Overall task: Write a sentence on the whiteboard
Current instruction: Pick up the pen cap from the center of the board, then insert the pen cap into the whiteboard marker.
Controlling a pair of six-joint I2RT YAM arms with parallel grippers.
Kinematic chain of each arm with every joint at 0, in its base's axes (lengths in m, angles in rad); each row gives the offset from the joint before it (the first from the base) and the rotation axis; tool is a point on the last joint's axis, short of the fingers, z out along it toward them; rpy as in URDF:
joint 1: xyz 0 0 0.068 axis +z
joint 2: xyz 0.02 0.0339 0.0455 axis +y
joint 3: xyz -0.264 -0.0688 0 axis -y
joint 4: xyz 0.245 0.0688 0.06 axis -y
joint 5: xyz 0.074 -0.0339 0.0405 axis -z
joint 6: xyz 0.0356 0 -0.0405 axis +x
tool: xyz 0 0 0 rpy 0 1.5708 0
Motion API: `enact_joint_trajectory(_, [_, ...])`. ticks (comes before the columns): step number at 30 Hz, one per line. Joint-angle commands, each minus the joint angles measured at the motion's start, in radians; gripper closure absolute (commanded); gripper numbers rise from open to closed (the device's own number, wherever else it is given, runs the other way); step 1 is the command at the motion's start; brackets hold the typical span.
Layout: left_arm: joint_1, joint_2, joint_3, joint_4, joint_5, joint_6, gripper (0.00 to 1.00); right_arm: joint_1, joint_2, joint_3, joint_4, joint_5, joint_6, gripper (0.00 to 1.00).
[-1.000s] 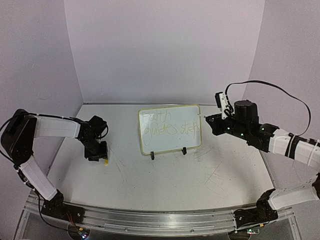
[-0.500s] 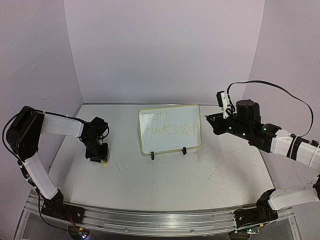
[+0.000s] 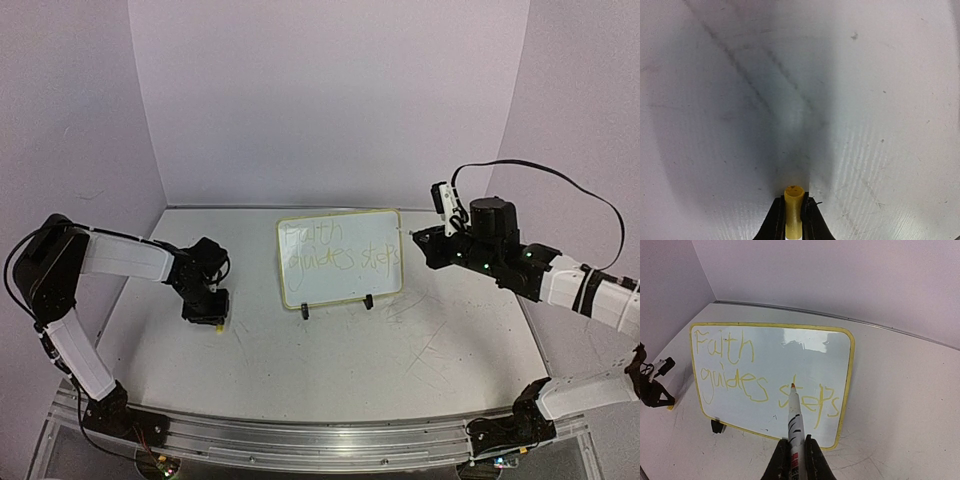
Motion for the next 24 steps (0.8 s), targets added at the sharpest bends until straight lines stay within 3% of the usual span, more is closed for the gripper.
enact_joint_trajectory(1, [-0.097, -0.088, -0.023, 0.061, -0.065, 0.038, 1.0, 0.002, -0.021, 0.064, -0.032, 0.03, -0.012, 1.0])
enact_joint_trajectory(8, [-0.223, -0.321, -0.108, 0.174, -0.102, 0.086, 1.0, 0.002, -0.025, 0.084, -0.108, 0.029, -0.036, 1.0])
enact_joint_trajectory(13, [-0.339, -0.499, -0.171, 0.362, 0.069, 0.261, 1.0, 0.001, 0.004, 0.132, -0.193, -0.058, -0.142, 1.0])
enact_joint_trajectory(17, [-0.371, -0.471, -0.114, 0.384, 0.17, 0.45, 1.0, 0.006, 0.04, 0.186, -0.268, -0.227, -0.224, 1.0])
enact_joint_trajectory(24, [-0.4, -0.461, -0.095, 0.535, 0.003, 0.787, 1.0, 0.034, 0.163, 0.332, -0.432, -0.423, -0.189, 1.0])
